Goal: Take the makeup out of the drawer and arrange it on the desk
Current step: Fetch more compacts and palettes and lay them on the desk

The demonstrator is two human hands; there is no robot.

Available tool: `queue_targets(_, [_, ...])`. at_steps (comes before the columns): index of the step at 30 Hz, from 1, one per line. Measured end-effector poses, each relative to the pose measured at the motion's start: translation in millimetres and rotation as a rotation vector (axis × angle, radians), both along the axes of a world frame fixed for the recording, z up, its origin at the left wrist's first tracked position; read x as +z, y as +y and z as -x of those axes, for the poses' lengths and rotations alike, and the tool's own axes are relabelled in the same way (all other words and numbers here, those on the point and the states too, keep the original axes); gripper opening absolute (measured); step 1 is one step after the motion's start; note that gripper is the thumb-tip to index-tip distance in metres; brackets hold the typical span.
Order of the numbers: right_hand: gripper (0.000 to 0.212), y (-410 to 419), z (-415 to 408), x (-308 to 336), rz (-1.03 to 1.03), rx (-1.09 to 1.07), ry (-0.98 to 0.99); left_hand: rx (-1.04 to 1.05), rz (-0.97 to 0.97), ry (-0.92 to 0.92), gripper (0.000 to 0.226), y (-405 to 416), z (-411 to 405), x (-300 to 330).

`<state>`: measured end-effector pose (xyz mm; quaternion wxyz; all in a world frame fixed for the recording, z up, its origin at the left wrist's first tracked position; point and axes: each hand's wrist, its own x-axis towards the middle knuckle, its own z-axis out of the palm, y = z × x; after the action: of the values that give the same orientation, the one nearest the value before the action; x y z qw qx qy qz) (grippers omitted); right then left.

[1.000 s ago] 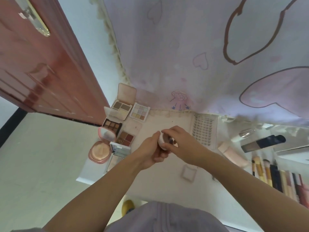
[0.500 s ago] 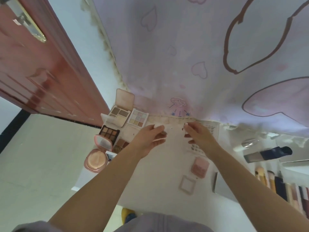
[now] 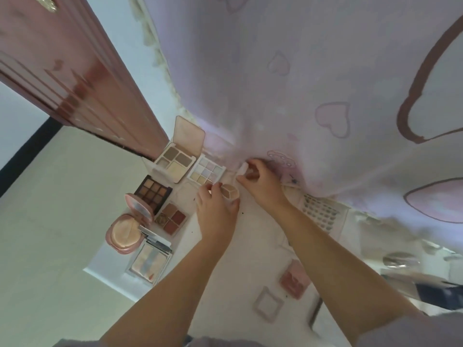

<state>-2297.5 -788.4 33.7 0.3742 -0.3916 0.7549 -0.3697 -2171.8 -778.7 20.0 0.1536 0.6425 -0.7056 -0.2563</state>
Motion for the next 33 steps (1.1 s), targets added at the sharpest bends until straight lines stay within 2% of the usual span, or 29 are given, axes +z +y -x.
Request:
queue_targets(4, [0.048,-3,3,-11,0.007,0.112,0.157,-0.042,0.06,-0.134,0.043,2,-6,-8])
queue_targets(7, [0.046,2,7,-16,-0.017,0.152,0.29,-0.07,0.063,-0.173,0.041,-1,-7,-8])
queue_targets(12, [0.05,5,5,-21,-0.194,0.215,0.474,-0.121,0.011,-0.192,0.047,-5,-10,-4])
queue_targets(16, [0.06,4,2,-10,-0.24,0.245,0.485,-0.138,-0.02,-0.207,0.057,-4,-11,7])
queue_targets(18, [0.059,21,10,5,-0.209,0.224,0.436,-0.185,0.064,-0.121,0.05,5,-16,16])
queue_targets(20, [0.046,54,18,25,-0.214,0.229,0.376,-0.324,0.064,0.017,0.037,23,-24,23])
queue_targets(23, [0.026,123,15,46,-0.313,0.296,0.409,-0.687,-0.195,0.068,0.034,58,-38,24])
queue_targets(26, [0.022,193,-13,47,-0.383,0.272,0.399,-1.113,-0.317,-0.084,0.059,84,-46,13])
queue_targets(28, [0.027,228,-43,39,-0.393,0.303,0.409,-1.318,-0.23,-0.237,0.069,93,-51,9])
queue_targets(30, [0.033,249,-70,25,-0.41,0.328,0.461,-1.363,-0.126,-0.307,0.063,97,-55,10])
queue_targets(33, [0.032,256,-93,7,-0.382,0.249,0.554,-1.29,-0.119,-0.243,0.051,99,-59,8])
